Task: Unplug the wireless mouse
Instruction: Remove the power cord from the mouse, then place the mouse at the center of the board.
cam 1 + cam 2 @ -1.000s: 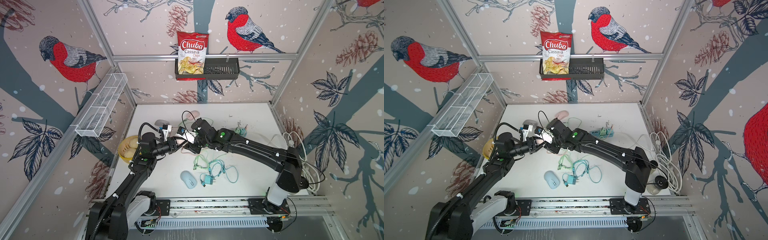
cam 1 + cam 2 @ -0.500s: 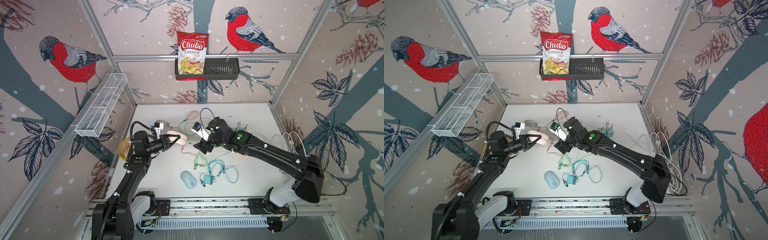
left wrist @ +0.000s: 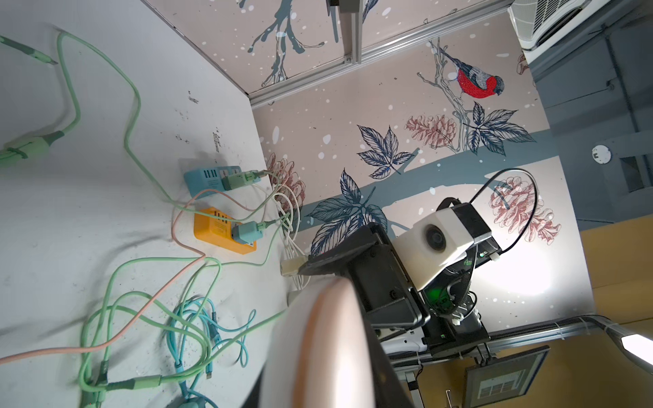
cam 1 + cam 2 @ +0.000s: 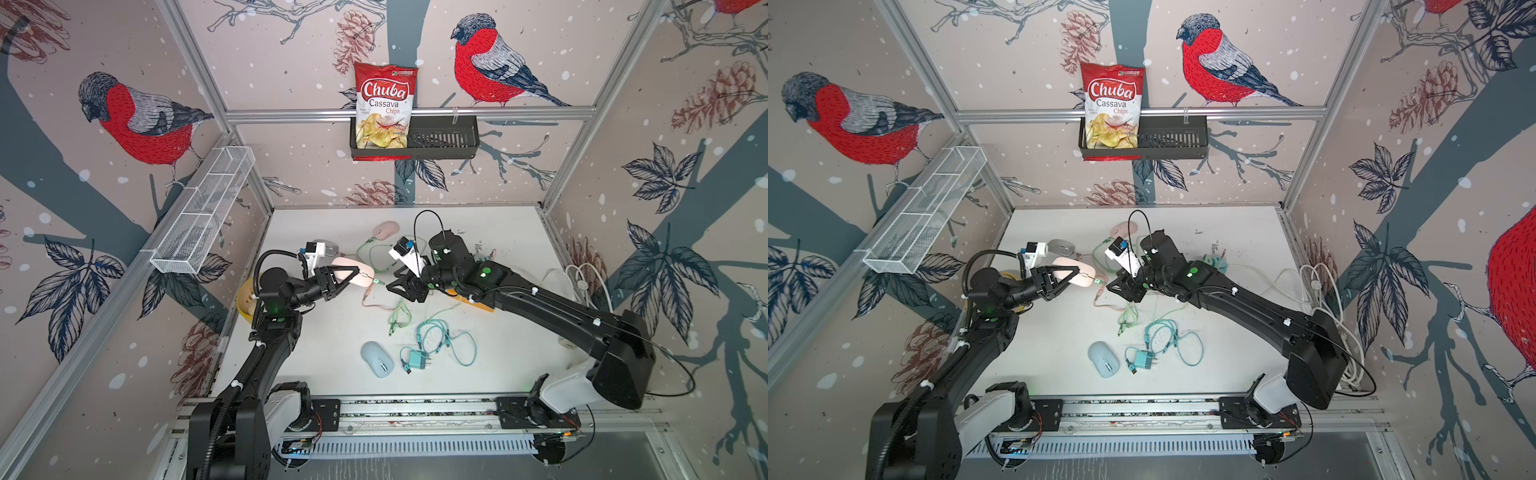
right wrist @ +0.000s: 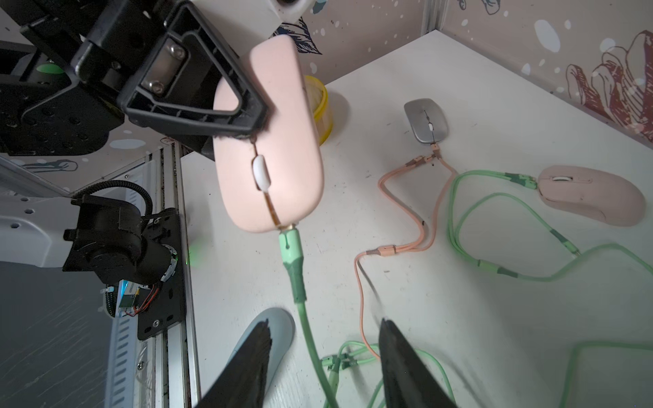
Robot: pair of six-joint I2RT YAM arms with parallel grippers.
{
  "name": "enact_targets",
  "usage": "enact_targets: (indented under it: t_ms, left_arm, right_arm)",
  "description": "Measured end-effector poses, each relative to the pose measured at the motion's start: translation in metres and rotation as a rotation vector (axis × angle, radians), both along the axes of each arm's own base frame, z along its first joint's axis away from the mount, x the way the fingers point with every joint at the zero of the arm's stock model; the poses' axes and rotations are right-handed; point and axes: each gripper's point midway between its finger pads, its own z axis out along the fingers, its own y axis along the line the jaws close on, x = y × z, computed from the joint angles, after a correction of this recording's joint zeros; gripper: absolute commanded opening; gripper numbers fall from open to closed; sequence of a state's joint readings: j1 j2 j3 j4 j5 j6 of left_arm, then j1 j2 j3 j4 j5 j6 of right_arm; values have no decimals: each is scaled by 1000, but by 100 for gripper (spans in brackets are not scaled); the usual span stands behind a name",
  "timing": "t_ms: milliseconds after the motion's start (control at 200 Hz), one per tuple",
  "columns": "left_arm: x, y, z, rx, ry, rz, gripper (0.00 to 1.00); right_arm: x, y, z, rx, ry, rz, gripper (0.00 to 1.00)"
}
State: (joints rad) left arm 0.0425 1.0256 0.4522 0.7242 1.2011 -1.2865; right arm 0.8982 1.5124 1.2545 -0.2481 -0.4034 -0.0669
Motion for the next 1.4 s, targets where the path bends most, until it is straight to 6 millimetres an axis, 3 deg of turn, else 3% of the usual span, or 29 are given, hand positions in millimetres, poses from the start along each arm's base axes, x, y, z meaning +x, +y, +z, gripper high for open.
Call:
enact_targets:
  t_ms: [70, 175, 500, 711, 856, 961, 1111, 1201, 1301, 1401]
  left_arm:
    - [-2, 0, 1, -3, -1, -1, 0]
    - [-3, 0, 1, -5, 2, -1, 0]
    - [-4, 1, -3, 1, 16, -2, 0]
    - [2, 7, 4, 15, -13, 27, 0]
    - [6, 10, -3, 36, 0, 43, 0]
    - [9, 13, -31, 73, 62, 84, 0]
    - [-5, 19, -116, 121, 319, 145, 0]
    - [-21, 21, -153, 139, 442, 164, 0]
    - [-35, 19, -177, 173, 517, 175, 0]
    - [-42, 17, -187, 229, 532, 185, 0]
  right_arm:
    - [-2, 8, -1, -4, -6, 23, 42]
    - [-7, 18, -4, -11, 4, 53, 0]
    - [-13, 11, -10, -23, 18, 80, 0]
    - [1, -31, -33, -84, 41, -24, 0]
    - [8, -51, -40, -94, 49, -73, 0]
    - [6, -53, -43, -98, 54, -75, 0]
    - [7, -55, -49, -101, 71, -90, 0]
    - [6, -55, -51, -104, 75, -90, 0]
    - [7, -54, -51, -105, 73, -93, 0]
    - [8, -53, -50, -98, 67, -93, 0]
